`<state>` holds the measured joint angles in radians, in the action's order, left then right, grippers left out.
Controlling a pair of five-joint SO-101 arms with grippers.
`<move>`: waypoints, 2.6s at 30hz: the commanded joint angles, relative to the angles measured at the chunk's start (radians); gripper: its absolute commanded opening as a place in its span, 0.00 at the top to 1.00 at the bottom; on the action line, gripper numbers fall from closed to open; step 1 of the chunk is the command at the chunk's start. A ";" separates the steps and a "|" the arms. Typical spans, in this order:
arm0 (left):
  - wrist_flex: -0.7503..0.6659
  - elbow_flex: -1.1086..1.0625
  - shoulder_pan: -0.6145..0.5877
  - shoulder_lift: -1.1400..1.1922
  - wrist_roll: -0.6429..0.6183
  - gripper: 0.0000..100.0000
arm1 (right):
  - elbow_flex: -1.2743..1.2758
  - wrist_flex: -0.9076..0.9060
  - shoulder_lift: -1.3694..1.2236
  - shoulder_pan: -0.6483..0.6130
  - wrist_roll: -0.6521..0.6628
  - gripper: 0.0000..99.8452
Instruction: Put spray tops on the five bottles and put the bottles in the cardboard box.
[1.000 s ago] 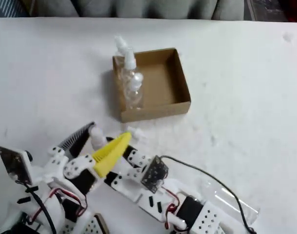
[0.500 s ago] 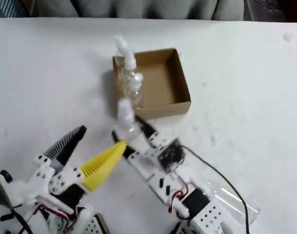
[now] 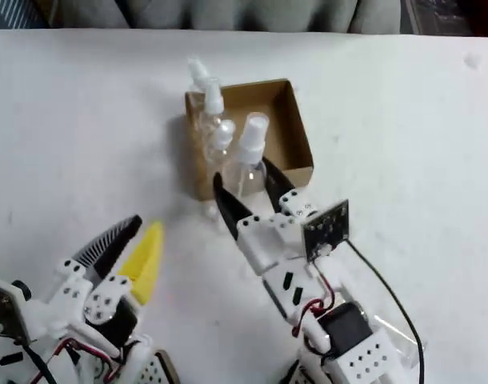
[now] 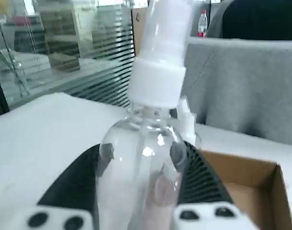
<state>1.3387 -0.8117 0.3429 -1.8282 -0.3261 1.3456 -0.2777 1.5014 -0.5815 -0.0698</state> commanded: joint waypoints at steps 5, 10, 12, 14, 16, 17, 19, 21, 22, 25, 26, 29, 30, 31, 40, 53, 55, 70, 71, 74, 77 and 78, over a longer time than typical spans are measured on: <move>-0.052 0.038 0.191 -0.004 0.009 0.98 | -0.213 -0.027 -0.019 -0.084 -0.011 0.98; -0.068 0.038 0.410 -0.004 0.025 0.98 | -0.327 -0.025 -0.170 -0.168 -0.031 0.98; -0.064 0.029 0.444 -0.004 0.097 0.98 | -0.381 -0.027 -0.232 -0.182 -0.084 0.98; -0.064 -0.003 0.453 -0.004 0.190 0.98 | -0.420 -0.028 -0.283 -0.200 -0.114 0.98; -0.072 -0.051 0.466 -0.004 0.259 0.98 | -0.459 -0.061 -0.328 -0.231 -0.117 0.98; -0.072 -0.075 0.481 -0.005 0.278 0.98 | -0.485 -0.097 -0.346 -0.249 -0.118 0.98; -0.081 -0.117 0.507 -0.005 0.301 0.98 | -0.548 -0.197 -0.371 -0.286 -0.132 0.98; -0.115 -0.147 0.506 -0.007 0.307 0.98 | -0.609 -0.300 -0.383 -0.308 -0.147 0.98; -0.127 -0.157 0.503 -0.007 0.308 0.98 | -0.632 -0.340 -0.384 -0.314 -0.149 0.98; -0.170 -0.170 0.495 -0.007 0.308 0.98 | -0.683 -0.426 -0.383 -0.315 -0.153 0.98; -0.187 -0.173 0.495 -0.007 0.308 0.98 | -0.694 -0.446 -0.383 -0.315 -0.152 0.98; -0.198 -0.173 0.495 -0.007 0.308 0.98 | -0.732 -0.510 -0.360 -0.315 -0.149 0.98; -0.198 -0.173 0.495 -0.007 0.308 0.98 | -0.741 -0.522 -0.346 -0.318 -0.146 0.98; -0.198 -0.175 0.495 -0.007 0.308 0.98 | -0.747 -0.533 -0.334 -0.326 -0.146 0.98; -0.198 -0.173 0.421 -0.007 0.308 0.98 | -0.752 -0.641 -0.243 -0.326 -0.141 0.99; 0.068 -0.100 0.381 -0.007 0.308 0.98 | -0.750 -0.555 -0.292 -0.047 -0.066 0.99; 0.089 -0.101 0.378 -0.007 0.308 0.98 | -0.752 -0.547 -0.320 -0.012 -0.064 0.99; 0.040 -0.213 -0.205 -0.005 0.310 0.98 | -0.744 -0.456 -0.538 0.240 0.034 0.99; 0.014 -0.252 -0.228 -0.005 0.310 0.98 | -0.744 -0.429 -0.564 0.252 0.034 0.99; -0.091 -0.367 -0.278 -0.005 0.371 0.98 | -0.744 -0.348 -0.645 0.278 0.034 0.99; -0.184 -0.465 -0.320 -0.005 0.425 0.98 | -0.744 -0.272 -0.734 0.298 0.034 0.99; -0.219 -0.503 -0.326 -0.005 0.428 0.98 | -0.744 -0.245 -0.766 0.305 0.034 0.99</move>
<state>1.2528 -1.2183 0.0667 -1.8282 0.0560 0.6490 -0.6260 0.8263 -0.3099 -0.0468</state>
